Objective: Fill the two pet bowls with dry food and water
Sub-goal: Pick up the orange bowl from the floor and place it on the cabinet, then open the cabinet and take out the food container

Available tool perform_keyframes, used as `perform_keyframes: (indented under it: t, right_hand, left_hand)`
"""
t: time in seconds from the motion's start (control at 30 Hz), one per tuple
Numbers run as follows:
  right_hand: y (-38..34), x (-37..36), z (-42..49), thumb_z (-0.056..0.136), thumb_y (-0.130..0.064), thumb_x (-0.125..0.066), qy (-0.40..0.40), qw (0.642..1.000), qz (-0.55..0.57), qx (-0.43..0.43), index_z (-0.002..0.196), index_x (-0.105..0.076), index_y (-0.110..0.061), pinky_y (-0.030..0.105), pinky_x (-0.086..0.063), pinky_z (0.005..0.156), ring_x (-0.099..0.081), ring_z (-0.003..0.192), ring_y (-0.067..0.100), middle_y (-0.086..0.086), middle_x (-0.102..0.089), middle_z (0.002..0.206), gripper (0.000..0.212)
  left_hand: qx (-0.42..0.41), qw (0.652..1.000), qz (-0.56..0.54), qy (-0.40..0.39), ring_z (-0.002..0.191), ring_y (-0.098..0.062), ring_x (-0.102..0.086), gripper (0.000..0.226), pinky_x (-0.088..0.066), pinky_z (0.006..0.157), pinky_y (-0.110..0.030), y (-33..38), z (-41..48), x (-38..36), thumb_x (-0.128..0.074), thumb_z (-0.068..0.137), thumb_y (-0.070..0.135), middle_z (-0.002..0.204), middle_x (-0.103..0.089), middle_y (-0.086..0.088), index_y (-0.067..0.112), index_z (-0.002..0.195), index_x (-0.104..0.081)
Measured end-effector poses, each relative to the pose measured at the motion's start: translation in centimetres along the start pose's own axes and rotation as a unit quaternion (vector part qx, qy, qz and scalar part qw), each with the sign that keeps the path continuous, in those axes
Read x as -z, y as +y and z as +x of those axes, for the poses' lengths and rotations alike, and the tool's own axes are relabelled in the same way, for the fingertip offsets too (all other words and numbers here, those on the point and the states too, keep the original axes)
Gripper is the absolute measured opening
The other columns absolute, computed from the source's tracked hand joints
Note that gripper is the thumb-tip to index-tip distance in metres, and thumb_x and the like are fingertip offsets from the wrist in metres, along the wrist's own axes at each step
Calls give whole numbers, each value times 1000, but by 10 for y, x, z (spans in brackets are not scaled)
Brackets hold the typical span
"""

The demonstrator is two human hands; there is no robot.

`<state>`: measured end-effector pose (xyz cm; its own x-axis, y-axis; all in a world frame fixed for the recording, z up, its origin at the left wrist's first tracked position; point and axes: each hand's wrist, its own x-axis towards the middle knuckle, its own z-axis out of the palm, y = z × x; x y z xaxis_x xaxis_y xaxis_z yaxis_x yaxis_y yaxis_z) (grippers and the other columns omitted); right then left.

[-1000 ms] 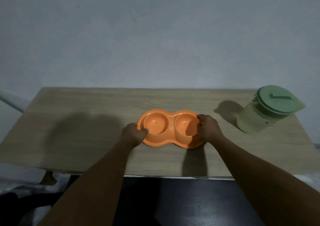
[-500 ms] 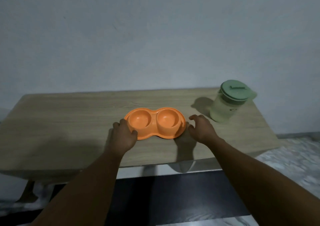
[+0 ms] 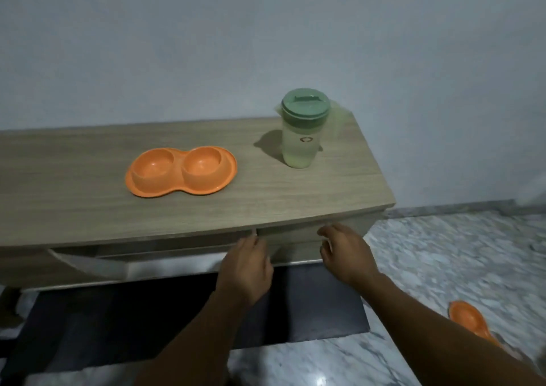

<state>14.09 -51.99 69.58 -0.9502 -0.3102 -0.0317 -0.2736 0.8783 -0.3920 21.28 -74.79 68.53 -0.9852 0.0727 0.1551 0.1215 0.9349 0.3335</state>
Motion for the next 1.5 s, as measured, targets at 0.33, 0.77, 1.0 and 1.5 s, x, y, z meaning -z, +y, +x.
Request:
perform_keyframes:
  t: [0.33, 0.77, 1.0, 1.5]
  right_hand:
    - [78, -103, 22, 82, -20, -62, 71, 987, -85, 117, 154, -35, -3, 52, -31, 120, -32, 149, 33, 17, -37, 159, 79]
    - [78, -109, 11, 83, -15, -63, 160, 985, -2, 59, 128, -63, -3, 40, -50, 96, -60, 116, 33, 14, -67, 123, 46]
    - [52, -115, -13, 100, -30, -54, 181, 933, 264, -164, 141, -50, -14, 40, -47, 105, -54, 125, 17, 3, -56, 140, 45]
    - [18, -79, -46, 95, -50, -60, 150, 840, 455, -254, 150, -42, -27, 25, -44, 91, -54, 111, 7, -13, -52, 130, 63]
  left_hand:
    - [-20, 991, 128, -26, 142, -42, -34, 86, -35, 112, -55, 6, 28, -139, -64, 64, 13, 150, -39, -28, -9, 144, -41]
    - [-19, 990, 139, -15, 135, -34, -44, 73, -35, 114, -43, -1, 11, -141, -56, 68, 16, 138, -52, -19, 2, 139, -49]
    - [179, 977, -42, 112, 142, -35, -35, 81, -36, 115, -44, -6, -17, -129, -60, 83, 30, 152, -35, -21, 2, 150, -27]
    - [-85, 990, -110, 12, 65, -26, -64, 29, -51, 54, -31, 21, -51, -107, -60, 91, 41, 78, -67, -2, 15, 100, -67]
